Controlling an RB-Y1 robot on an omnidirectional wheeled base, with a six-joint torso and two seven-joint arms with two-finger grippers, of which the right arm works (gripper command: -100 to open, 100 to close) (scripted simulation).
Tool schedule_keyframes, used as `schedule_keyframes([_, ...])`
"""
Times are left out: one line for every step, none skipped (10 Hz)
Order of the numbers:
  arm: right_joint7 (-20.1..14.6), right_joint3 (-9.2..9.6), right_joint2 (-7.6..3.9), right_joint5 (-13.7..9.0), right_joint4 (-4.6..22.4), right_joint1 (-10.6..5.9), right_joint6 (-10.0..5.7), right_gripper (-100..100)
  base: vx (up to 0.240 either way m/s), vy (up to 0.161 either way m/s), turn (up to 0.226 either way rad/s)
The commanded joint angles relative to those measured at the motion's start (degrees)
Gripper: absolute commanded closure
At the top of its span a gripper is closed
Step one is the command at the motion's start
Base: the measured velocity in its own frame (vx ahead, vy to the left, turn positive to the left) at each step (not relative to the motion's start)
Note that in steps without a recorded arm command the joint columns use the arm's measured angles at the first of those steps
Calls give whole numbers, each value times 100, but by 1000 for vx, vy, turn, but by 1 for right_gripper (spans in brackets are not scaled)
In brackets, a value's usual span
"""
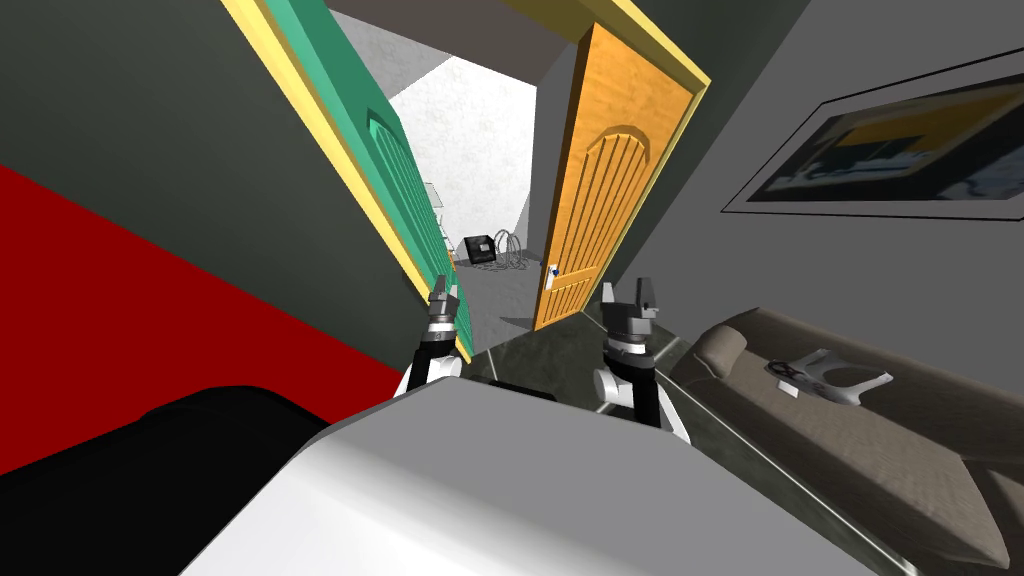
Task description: Push the door open
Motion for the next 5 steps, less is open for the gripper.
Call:
schedule_keyframes([-73, 12, -38, 24, 167, -94, 6, -100, 62, -13, 4])
schedule_keyframes([-170, 46, -94, 65, 387, -204, -23, -100, 59, -14, 0])
schedule_keyframes([-266, 80, -150, 107, 533, -315, -52, -100, 78, -15, 3])
schedule_keyframes([-371, 118, -209, 153, 738, -434, -83, -100, 94, -17, 7])
schedule_keyframes([-371, 118, -209, 153, 847, -434, -83, -100, 66, -9, 6])
